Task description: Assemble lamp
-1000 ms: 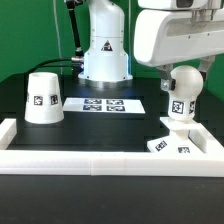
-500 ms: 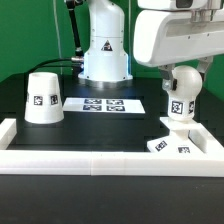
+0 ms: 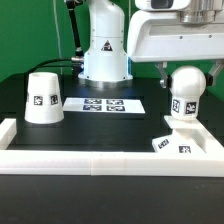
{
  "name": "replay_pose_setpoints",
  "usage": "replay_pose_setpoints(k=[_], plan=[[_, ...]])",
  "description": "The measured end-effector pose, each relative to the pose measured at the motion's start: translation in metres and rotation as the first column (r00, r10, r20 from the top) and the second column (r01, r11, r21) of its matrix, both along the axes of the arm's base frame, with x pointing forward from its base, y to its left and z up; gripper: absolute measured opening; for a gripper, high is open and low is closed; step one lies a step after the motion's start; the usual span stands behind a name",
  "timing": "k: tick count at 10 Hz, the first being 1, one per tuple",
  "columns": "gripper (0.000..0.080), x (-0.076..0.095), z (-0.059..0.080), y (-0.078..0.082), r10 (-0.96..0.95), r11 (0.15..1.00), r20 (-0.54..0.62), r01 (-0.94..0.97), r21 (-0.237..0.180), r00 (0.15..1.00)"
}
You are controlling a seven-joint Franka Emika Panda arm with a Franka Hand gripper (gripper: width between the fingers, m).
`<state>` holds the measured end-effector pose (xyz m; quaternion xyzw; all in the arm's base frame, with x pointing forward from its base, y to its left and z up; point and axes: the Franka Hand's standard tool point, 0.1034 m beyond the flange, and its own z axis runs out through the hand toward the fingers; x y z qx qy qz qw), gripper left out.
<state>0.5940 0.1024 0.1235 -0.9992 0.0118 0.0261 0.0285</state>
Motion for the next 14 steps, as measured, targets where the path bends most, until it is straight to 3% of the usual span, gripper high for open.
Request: replay_pose_setpoints(k=[6, 9, 14], plan=[[0.0579, 0.001, 0.0005, 0.001, -0.362, 0.932, -0.018, 0.362, -0.009, 0.932], [0.0579, 0.0007, 0.0006, 0.002, -0.524, 0.851, -0.033, 0.524, -0.013, 0.851], [0.0579, 0.0003, 0.0004, 0.005, -0.859, 0.508, -0.097, 0.861, -0.033, 0.503]])
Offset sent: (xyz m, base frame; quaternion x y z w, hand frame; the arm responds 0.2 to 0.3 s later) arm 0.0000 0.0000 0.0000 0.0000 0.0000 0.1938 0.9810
